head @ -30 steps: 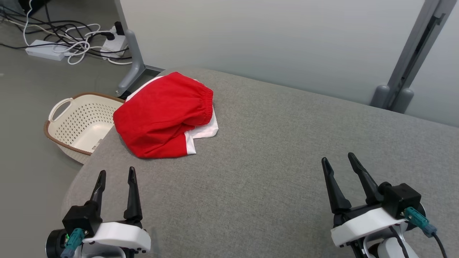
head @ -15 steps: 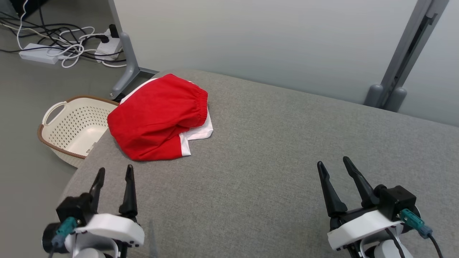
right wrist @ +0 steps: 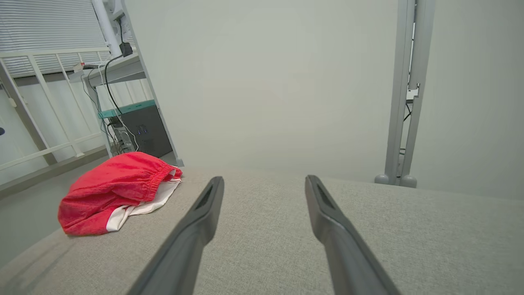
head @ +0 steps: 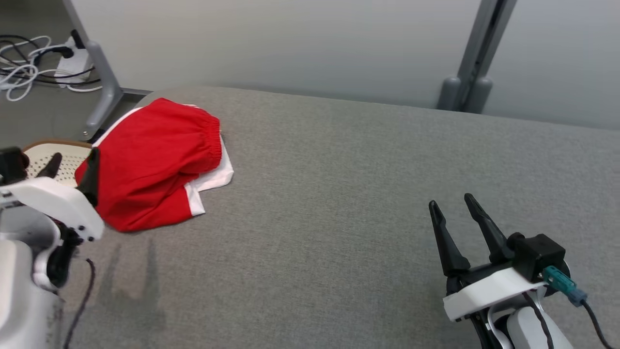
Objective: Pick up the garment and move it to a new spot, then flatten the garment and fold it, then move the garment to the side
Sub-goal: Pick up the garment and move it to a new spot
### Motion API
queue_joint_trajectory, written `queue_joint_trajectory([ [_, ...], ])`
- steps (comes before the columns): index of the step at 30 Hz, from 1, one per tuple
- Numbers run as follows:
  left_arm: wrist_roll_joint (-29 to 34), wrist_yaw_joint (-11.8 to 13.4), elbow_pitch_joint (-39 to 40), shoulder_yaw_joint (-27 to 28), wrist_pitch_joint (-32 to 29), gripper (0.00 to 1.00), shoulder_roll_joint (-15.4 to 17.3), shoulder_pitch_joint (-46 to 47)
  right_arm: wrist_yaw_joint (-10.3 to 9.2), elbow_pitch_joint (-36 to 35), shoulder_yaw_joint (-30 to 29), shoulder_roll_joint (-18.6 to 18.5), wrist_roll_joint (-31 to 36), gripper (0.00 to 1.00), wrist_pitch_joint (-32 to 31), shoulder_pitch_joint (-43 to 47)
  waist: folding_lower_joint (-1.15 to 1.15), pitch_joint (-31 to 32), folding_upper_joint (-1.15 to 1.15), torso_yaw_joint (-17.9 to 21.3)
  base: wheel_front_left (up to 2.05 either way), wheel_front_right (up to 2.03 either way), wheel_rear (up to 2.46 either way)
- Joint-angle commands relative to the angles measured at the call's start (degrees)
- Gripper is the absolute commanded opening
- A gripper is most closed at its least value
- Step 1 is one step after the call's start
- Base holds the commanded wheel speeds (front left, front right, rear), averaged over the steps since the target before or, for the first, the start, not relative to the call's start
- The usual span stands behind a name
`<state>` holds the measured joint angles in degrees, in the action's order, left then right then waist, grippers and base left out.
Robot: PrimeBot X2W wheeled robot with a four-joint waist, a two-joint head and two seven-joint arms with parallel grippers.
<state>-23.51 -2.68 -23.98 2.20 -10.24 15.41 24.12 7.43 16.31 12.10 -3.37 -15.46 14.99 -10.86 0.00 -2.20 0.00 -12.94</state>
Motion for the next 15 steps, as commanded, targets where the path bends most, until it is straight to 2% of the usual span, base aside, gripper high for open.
queue_joint_trajectory([
  [1, -1.2, -0.7, -2.1, 1.0, -2.8, 1.00, 2.1, 3.0, 0.11, -0.1, 0.2, -0.7, -0.2, 1.00, 0.3, -1.2, 0.00, -2.2, 0.00, 3.3, 0.00, 0.00, 0.00],
  [10, -7.0, -1.4, -13.1, 5.4, -13.8, 1.00, 8.8, 11.7, 0.11, -1.2, 0.6, -2.0, -1.2, 1.00, 0.3, -4.4, 0.00, -6.8, 0.00, 11.0, 0.00, 0.00, 0.00],
  [15, -8.3, -1.5, -17.4, 6.2, -16.2, 1.00, 10.8, 14.2, 0.11, -1.6, 0.1, -2.6, -1.6, 1.00, 0.3, -5.4, 0.00, -8.6, 0.00, 13.7, 0.00, 0.00, 0.00],
])
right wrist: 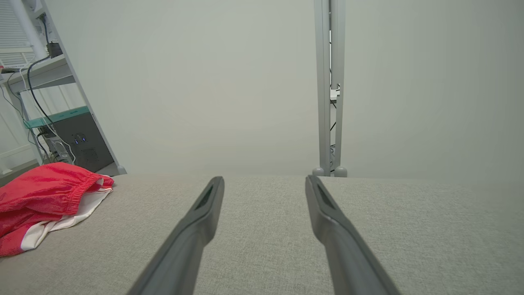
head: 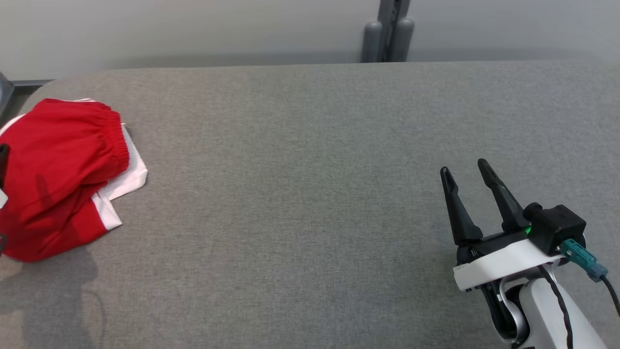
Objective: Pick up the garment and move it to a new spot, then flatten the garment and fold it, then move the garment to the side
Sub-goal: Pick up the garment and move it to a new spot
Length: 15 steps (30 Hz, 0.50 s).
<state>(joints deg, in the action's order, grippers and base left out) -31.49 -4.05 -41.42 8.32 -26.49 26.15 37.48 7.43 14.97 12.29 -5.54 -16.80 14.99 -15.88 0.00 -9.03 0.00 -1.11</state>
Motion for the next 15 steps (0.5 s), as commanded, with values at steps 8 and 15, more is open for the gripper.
queue_joint_trajectory([
  [8, 0.8, 2.7, -8.7, 0.7, 0.4, 1.00, 4.0, 4.1, 0.11, -1.0, 0.0, -0.7, -0.5, 1.00, 0.3, -2.4, 0.00, -5.9, 0.00, 6.7, 0.00, 0.00, 0.00],
  [15, -0.3, 1.7, -15.2, 0.6, -1.7, 1.00, 5.3, 4.4, 0.11, -1.3, -1.0, -1.1, -0.4, 1.00, 0.3, -2.0, 0.00, -7.1, 0.00, 8.1, 0.00, 0.00, 0.00],
])
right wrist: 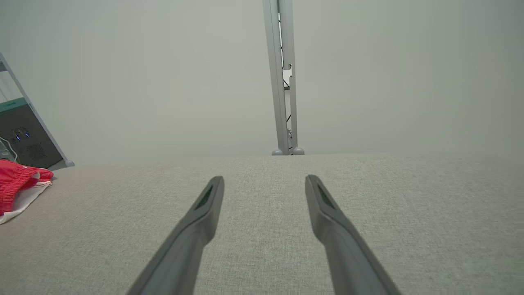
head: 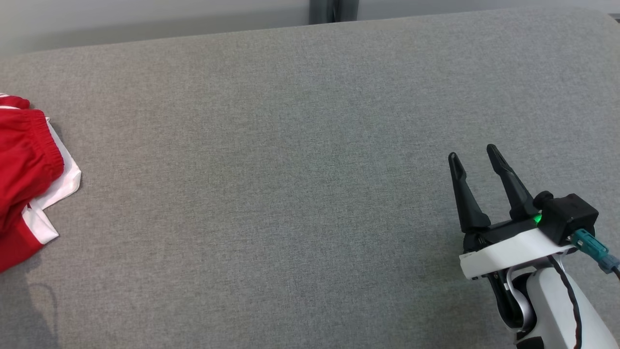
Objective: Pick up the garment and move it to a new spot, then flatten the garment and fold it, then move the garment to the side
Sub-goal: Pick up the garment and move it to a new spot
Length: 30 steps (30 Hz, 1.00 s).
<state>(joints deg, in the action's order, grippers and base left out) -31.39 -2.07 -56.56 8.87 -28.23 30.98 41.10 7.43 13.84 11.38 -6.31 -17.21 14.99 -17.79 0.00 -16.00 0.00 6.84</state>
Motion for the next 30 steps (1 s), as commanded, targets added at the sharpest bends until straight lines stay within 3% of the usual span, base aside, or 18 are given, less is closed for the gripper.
queue_joint_trajectory([
  [1, -0.4, -0.4, -0.6, 0.0, 0.4, 1.00, 0.5, 0.9, 0.11, -0.2, -0.2, -0.3, 0.0, 1.00, 0.3, -0.1, 0.00, -0.2, 0.00, 0.2, 0.00, 0.00, 0.00],
  [2, -0.3, -0.5, -1.0, -0.1, 0.6, 0.87, 0.6, 0.9, 0.11, -0.2, -0.3, -0.4, 0.1, 1.00, 0.3, -0.1, 0.00, -0.3, 0.00, 0.2, 0.00, 0.00, 0.00],
  [3, -0.2, -0.5, -1.5, -0.2, 0.8, 0.49, 0.6, 1.1, 0.11, -0.2, -0.4, -0.4, 0.1, 1.00, 0.3, -0.2, 0.00, -0.4, 0.00, 0.2, 0.00, 0.00, 0.00],
  [5, -0.1, -0.9, -2.2, -0.5, 1.2, 0.00, 0.7, 1.6, 0.11, -0.3, -0.5, -0.3, 0.3, 1.00, 0.3, -0.3, 0.00, -0.5, 0.00, 0.2, 0.00, 0.00, 0.00],
  [18, 2.6, -4.5, -2.4, -5.7, 5.7, 0.00, 2.4, 5.5, 0.11, 0.7, -0.7, 0.9, 0.3, 1.00, 0.3, 0.8, 0.00, 2.6, 0.00, -1.5, 0.00, 0.00, 0.00],
  [30, 3.3, -5.5, 8.1, -14.3, 4.7, 0.00, 0.5, 8.1, 0.11, 2.0, -1.3, 2.4, 0.3, 1.00, 0.3, 3.9, 0.00, 10.0, 0.00, -0.6, 0.00, 0.00, 0.00],
])
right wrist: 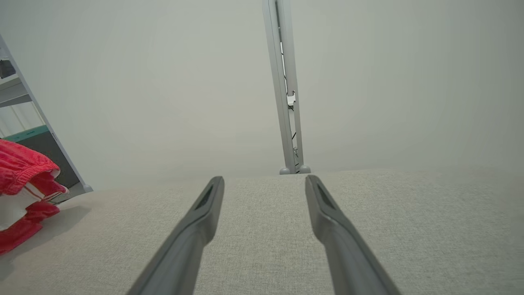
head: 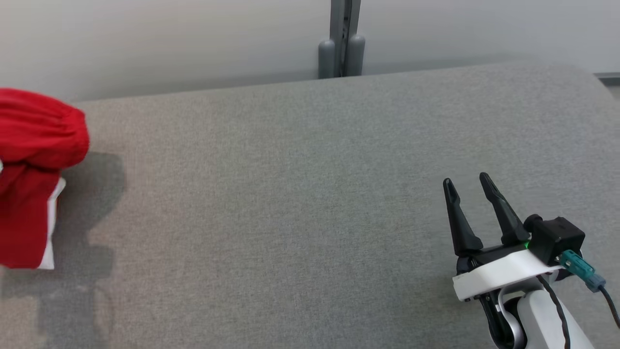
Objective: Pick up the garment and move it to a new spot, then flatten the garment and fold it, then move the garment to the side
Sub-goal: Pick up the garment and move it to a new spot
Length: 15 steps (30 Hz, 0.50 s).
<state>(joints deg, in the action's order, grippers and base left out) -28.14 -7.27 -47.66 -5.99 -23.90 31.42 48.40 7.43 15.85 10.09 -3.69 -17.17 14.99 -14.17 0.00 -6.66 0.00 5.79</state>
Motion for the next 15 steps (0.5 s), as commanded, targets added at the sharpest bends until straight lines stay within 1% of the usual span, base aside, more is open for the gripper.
queue_joint_trajectory([
  [1, -0.5, -0.3, 0.8, -0.3, -0.1, 0.00, -0.2, 0.6, 0.11, 0.1, -0.2, -0.1, 0.2, 1.00, 0.3, 0.5, 0.00, 1.2, 0.00, 0.8, 0.00, 0.00, 0.00],
  [6, -3.3, -0.3, 9.7, -4.1, -2.2, 0.00, -1.2, -1.4, 0.11, 0.2, -0.5, 0.2, 0.2, 1.00, 0.3, 1.3, 0.00, 2.9, 0.00, 2.9, 0.00, 0.00, 0.00],
  [10, -5.2, -0.2, 17.1, -6.1, -3.6, 0.00, -2.1, -3.0, 0.11, 0.5, -0.7, 0.4, 0.0, 1.00, 0.3, 1.8, 0.00, 3.8, 0.00, 4.8, 0.00, 0.00, 0.00],
  [15, -6.8, -0.1, 26.8, -8.0, -5.3, 0.00, -5.3, -4.9, 0.11, 0.3, -1.3, 0.5, 0.1, 1.00, 0.3, 2.0, 0.00, 4.2, 0.00, 7.1, 0.00, 0.00, 0.00],
])
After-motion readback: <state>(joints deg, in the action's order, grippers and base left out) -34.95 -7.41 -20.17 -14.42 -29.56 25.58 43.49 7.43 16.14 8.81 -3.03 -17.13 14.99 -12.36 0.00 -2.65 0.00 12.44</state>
